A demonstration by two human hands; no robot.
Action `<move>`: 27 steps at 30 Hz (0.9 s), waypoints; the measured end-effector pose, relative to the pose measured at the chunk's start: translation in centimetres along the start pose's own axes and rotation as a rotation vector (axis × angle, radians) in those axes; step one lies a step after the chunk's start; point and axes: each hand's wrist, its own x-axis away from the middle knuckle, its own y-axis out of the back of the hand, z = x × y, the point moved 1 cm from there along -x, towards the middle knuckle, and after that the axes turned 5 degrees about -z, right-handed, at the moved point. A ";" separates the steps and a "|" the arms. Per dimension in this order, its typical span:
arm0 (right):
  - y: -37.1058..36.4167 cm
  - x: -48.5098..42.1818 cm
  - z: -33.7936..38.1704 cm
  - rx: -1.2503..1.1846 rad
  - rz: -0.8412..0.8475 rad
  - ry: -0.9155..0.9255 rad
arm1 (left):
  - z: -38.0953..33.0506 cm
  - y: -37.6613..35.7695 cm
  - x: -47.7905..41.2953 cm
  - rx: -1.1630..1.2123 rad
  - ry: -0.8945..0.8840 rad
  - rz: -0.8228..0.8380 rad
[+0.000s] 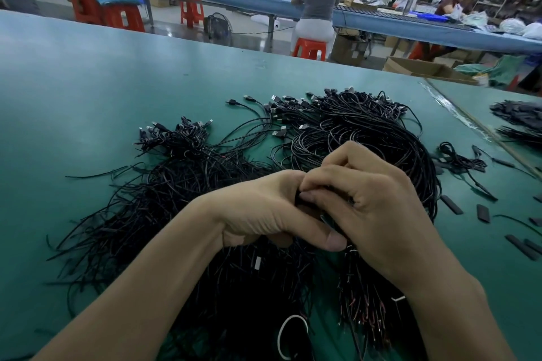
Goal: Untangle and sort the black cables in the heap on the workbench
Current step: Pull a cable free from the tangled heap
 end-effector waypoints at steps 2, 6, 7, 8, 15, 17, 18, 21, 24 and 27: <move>-0.1 0.1 -0.2 0.028 -0.027 0.008 | -0.1 -0.1 0.0 0.062 -0.005 -0.037; -0.4 0.1 -0.1 0.065 -0.186 -0.027 | -1.1 -0.3 -0.4 0.414 -0.028 -0.092; -0.5 0.1 -0.1 0.051 -0.225 -0.055 | -1.4 -0.5 -0.5 0.466 -0.040 -0.120; -0.7 0.1 -0.1 0.025 -0.261 -0.086 | -1.6 -0.8 -0.6 0.481 -0.053 -0.170; -2.9 0.1 1.8 -0.444 -0.343 -0.341 | -1.2 -2.1 -1.1 0.317 -0.439 -0.690; -3.3 0.1 2.1 -0.606 -0.275 -0.448 | -1.3 -1.9 -1.0 0.390 -0.510 -0.740; -3.3 0.0 2.2 -0.680 -0.244 -0.489 | -1.3 -1.8 -1.1 0.427 -0.535 -0.754; -3.5 0.0 2.3 -0.849 -0.174 -0.583 | -1.1 -1.3 -1.2 0.389 -0.622 -0.798; -3.6 0.2 2.1 -0.986 -0.118 -0.618 | -0.7 -1.0 -1.2 0.241 -0.724 -0.798; -3.4 0.2 1.7 -1.001 -0.114 -0.638 | -0.4 -0.9 -0.9 -0.090 -0.736 -0.886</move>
